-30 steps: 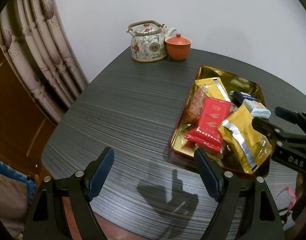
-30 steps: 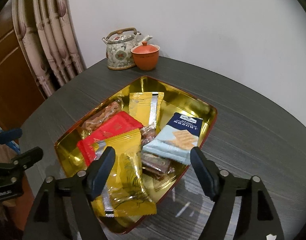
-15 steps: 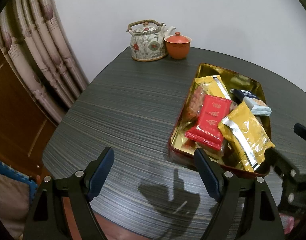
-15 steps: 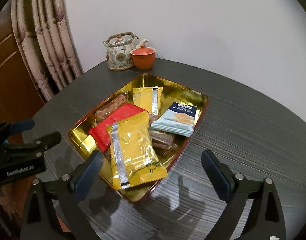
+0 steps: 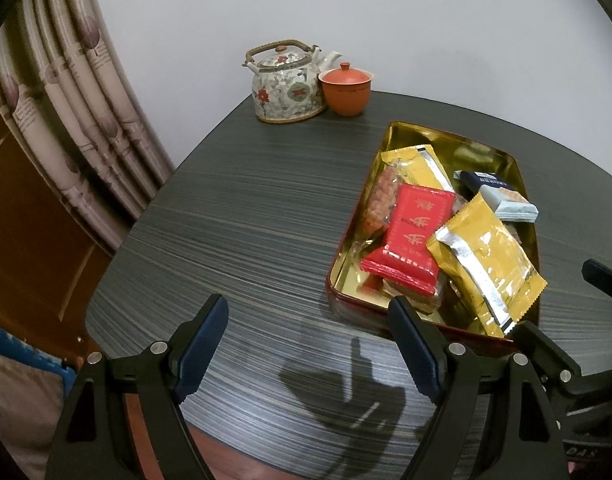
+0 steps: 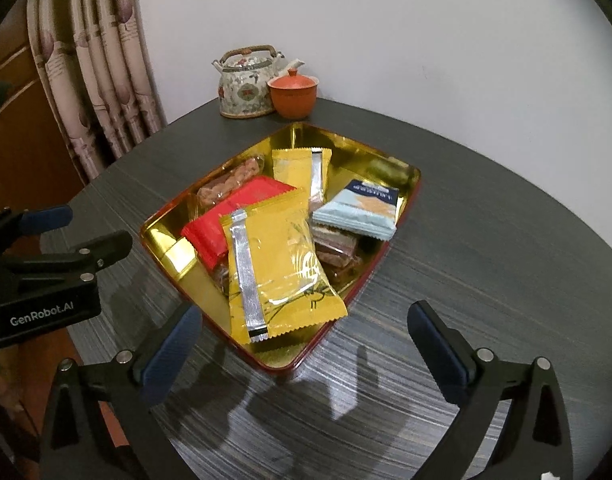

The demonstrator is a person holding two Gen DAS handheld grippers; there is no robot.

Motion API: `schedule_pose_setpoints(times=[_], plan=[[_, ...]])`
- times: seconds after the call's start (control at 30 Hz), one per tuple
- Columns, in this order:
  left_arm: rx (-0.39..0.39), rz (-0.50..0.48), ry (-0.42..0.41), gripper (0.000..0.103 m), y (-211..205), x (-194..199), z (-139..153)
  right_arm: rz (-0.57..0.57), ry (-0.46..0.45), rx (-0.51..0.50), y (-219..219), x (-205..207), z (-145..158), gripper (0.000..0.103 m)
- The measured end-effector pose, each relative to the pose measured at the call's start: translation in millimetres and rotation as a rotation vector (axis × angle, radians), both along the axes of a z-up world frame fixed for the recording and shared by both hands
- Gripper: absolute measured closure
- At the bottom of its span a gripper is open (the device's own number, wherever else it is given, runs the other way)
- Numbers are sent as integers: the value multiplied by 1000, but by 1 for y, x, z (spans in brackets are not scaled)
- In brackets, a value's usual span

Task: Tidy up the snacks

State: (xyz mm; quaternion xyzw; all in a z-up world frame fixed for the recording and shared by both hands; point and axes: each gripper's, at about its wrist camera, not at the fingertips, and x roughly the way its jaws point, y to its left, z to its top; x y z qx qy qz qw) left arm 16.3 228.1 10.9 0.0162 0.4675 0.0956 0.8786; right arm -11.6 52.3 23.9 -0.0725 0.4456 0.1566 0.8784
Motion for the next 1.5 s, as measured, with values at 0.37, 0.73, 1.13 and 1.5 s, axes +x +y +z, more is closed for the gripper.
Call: schedule_pose_setpoints(times=[0.37,0.73,1.13,1.5], plan=[[-2,-1,1,21,-1,0,-1,4,14,0,1,-1,-1,1],[-3,-15,8,21,-5,0,-4,15,22,-3,5,-4,-3,1],[12,-29,2,21,-9,-1,-4,22,32,-3,7,-5,-7,1],[7,-50,12,21,-13,0,-4,23,33,0,7,-7,-8,1]])
